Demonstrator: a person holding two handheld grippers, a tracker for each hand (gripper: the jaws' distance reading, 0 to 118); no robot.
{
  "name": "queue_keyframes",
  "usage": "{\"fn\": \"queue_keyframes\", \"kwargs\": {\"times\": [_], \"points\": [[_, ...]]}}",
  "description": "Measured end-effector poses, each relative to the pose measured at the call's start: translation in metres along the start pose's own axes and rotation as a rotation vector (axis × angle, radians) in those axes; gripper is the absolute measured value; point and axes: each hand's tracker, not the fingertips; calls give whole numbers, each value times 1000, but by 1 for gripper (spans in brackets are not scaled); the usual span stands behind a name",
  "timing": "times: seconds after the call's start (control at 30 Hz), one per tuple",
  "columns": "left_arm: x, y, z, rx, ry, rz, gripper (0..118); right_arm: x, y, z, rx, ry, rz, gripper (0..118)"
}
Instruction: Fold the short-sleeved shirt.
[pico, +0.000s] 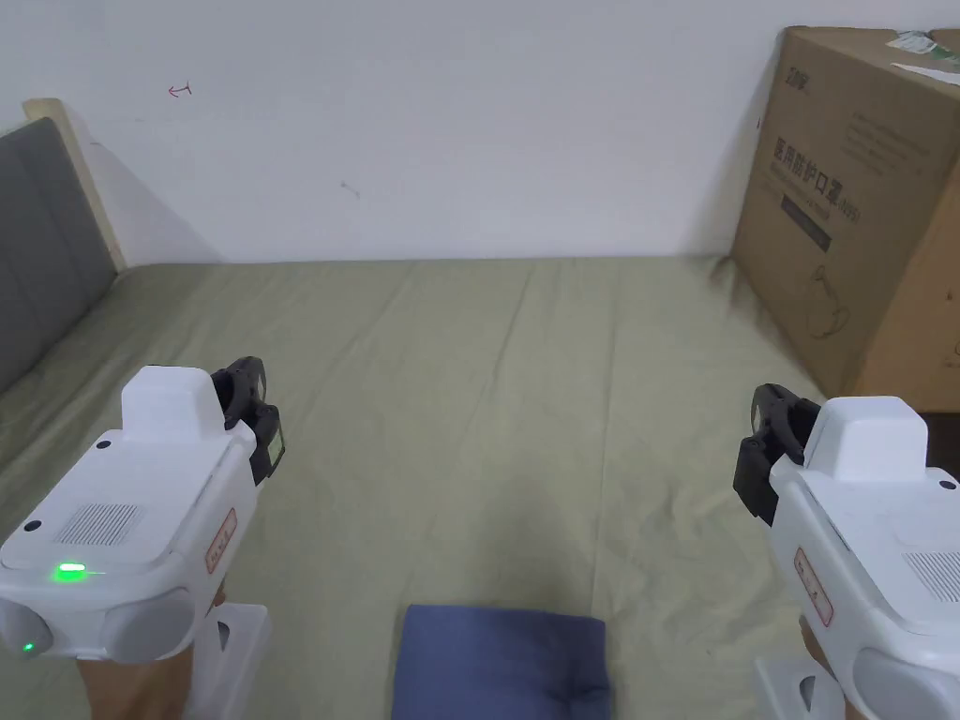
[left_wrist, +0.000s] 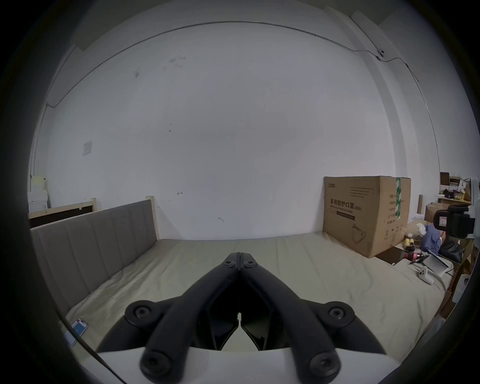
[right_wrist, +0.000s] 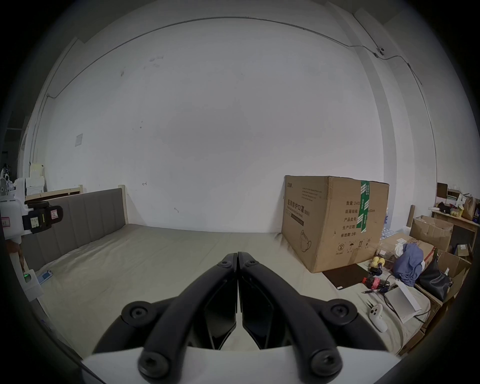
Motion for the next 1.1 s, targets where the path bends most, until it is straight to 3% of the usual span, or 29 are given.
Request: {"fn": "queue_keyframes", "kwargs": {"times": [0.3,0.6,0.77,1.0,1.1], "points": [[-5,-7,2,-7,12,8,0,-17,-24,-17,-52,47,-22,0],[-15,-24,-2,-47,23,26,0,-71,-130,-56,-267,127,-26,0],[-24,-40,-8,-108,27,68,0,-102,-199,-71,-454,173,-8,0],[-34,-68,-15,-217,2,138,0,-121,-274,-79,-660,147,74,0],[-34,-80,-18,-287,-16,188,0,-122,-277,-77,-599,145,108,0]]}}
